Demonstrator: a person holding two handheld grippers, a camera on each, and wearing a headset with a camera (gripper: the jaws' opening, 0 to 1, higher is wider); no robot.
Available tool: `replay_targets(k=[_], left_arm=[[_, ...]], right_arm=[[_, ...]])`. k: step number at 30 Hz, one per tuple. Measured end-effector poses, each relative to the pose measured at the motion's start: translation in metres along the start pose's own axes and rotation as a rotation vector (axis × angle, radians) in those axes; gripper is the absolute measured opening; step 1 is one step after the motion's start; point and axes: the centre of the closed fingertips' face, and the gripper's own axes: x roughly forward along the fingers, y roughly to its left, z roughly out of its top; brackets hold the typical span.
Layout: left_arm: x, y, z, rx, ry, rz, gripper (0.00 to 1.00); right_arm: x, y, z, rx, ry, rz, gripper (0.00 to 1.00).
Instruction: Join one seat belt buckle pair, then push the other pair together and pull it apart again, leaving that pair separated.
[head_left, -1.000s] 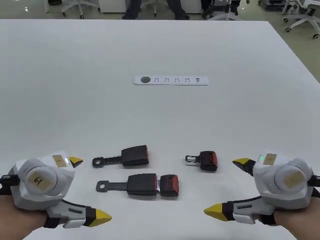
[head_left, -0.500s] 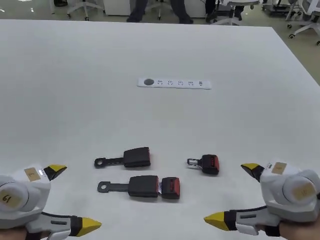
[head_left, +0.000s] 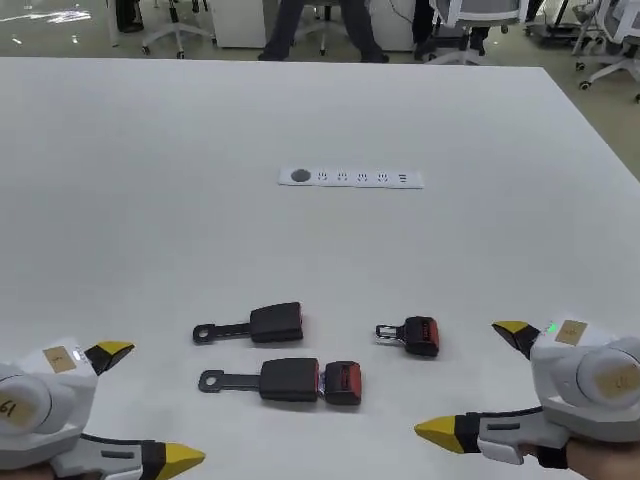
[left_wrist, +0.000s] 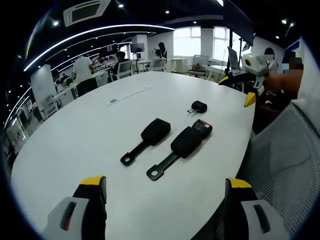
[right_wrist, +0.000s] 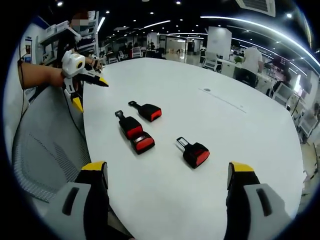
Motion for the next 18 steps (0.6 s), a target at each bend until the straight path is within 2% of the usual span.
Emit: replay_targets(k=[5, 13, 16, 18], left_arm=[[-0.001, -0.007, 0.002, 0.009, -0.002, -0.003, 1.0], [0.001, -0.005, 0.0, 0.028, 0.004, 0.001, 1.0], [0.001, -0.004, 0.003, -0.003, -0.009, -0.006, 1.0], [0.001, -0.006, 0.002, 0.011, 0.0, -0.009, 1.0]], right_arm=[[-0.002, 0.003, -0.002, 0.008, 0.003, -0.003, 0.99], [-0.002, 0.009, -0.007, -0.004, 0.012, 0.01, 0.99], [-0.002, 0.012, -0.007, 0.002, 0.009, 0.007, 0.99], [-0.002, 0.015, -0.007, 0.004, 0.004, 0.006, 0.99]])
